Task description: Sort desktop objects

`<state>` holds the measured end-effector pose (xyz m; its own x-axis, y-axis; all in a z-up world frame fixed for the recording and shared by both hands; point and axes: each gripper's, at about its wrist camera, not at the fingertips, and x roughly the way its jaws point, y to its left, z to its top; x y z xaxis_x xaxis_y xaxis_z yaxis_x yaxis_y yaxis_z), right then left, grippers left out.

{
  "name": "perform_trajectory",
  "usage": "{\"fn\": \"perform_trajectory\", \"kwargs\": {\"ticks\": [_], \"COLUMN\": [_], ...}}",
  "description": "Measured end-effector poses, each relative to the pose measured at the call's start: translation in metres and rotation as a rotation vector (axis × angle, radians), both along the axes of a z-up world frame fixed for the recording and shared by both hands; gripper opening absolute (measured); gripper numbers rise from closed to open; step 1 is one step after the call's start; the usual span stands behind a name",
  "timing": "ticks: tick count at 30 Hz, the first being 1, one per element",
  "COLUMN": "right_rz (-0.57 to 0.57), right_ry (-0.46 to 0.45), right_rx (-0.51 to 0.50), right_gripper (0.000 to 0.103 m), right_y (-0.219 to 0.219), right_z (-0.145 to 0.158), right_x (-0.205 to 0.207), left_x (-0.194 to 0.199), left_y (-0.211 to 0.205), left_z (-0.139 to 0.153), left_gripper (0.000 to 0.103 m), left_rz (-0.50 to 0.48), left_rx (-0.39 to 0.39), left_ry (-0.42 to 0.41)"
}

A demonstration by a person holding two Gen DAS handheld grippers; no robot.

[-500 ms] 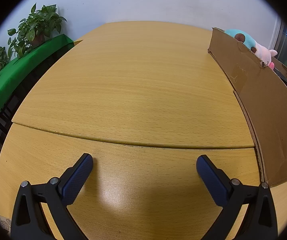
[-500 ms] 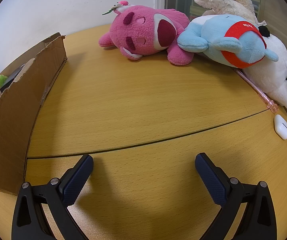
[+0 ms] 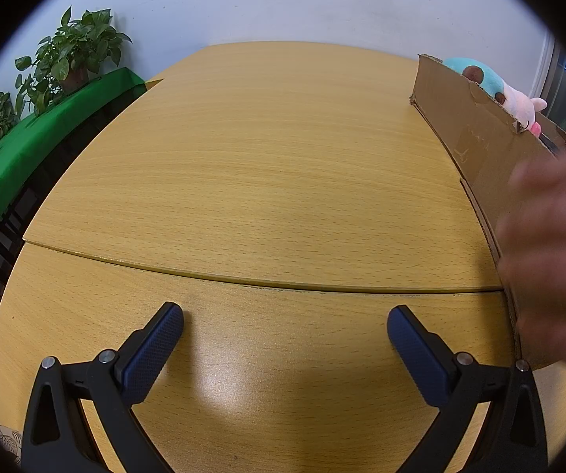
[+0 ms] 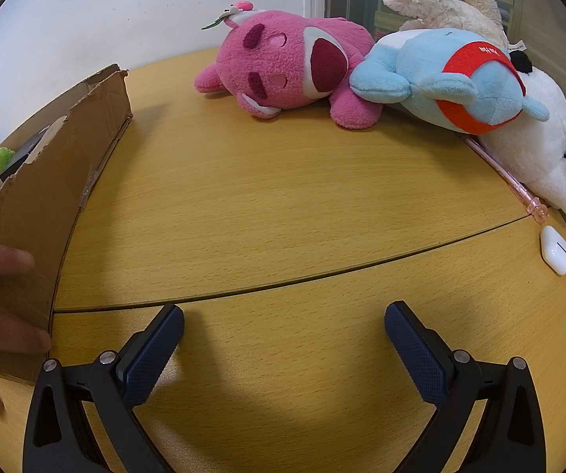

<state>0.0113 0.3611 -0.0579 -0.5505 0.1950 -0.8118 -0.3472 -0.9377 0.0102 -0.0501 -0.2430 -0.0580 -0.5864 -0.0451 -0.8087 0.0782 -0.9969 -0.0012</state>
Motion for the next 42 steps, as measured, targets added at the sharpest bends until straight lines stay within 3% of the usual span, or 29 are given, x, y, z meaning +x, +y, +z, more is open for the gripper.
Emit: {"fn": "perform_trajectory", "kwargs": {"ticks": [42], "right_rz": [0.003], "right_ry": [-0.008], "right_rx": [0.004], "right_gripper": [0.103], "right_y": [0.009], "right_z": [-0.013], "right_x": [-0.013], "left_x": [0.0], "left_y": [0.0], "left_z": [0.0], "left_gripper": [0.103], "left_rz": [-0.008], "left_rx": [-0.001], "left_ry": [0.001]}}
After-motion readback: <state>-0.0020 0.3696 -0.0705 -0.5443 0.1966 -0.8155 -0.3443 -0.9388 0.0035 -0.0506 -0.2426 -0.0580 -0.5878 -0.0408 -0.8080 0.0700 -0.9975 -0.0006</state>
